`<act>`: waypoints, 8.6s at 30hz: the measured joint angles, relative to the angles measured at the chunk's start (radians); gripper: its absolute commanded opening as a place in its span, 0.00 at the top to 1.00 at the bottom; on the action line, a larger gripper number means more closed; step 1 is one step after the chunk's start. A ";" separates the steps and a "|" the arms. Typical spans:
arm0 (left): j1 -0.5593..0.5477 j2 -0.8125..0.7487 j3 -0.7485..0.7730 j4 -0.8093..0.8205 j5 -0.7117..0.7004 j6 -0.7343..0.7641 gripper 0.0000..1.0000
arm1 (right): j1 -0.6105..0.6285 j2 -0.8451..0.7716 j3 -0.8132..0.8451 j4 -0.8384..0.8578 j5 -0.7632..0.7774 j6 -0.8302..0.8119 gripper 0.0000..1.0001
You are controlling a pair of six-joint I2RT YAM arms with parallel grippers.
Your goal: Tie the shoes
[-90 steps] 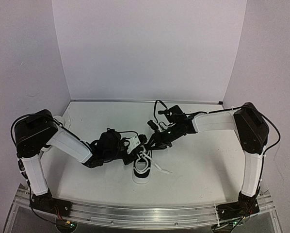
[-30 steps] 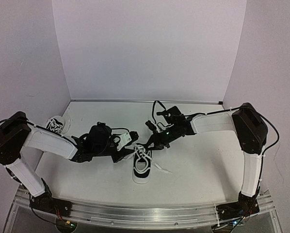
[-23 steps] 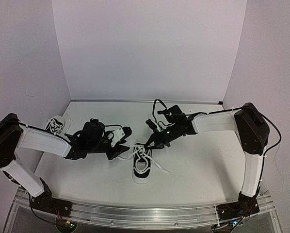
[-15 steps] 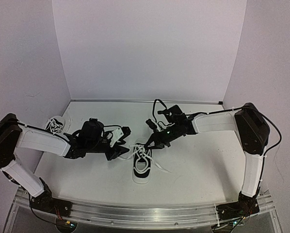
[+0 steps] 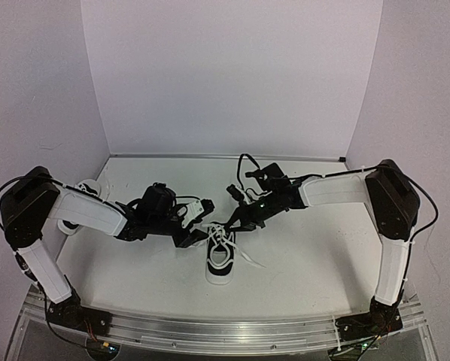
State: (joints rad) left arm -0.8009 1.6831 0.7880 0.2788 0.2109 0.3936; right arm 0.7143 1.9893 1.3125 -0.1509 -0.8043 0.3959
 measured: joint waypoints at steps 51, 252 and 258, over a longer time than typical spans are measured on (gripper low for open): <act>0.020 -0.034 0.072 -0.262 -0.109 -0.078 1.00 | -0.048 -0.196 -0.273 0.012 0.235 -0.007 1.00; 0.061 0.073 0.212 -0.409 -0.011 -0.158 0.89 | -0.035 -0.029 -0.005 -0.015 0.182 -0.067 0.51; 0.061 0.073 0.212 -0.409 -0.011 -0.158 0.89 | -0.035 0.038 -0.006 0.034 0.158 -0.011 0.56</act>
State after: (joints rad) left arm -0.7399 1.7557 1.0004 -0.1300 0.1997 0.2359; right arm 0.6788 2.0269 1.3066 -0.1170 -0.6468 0.3854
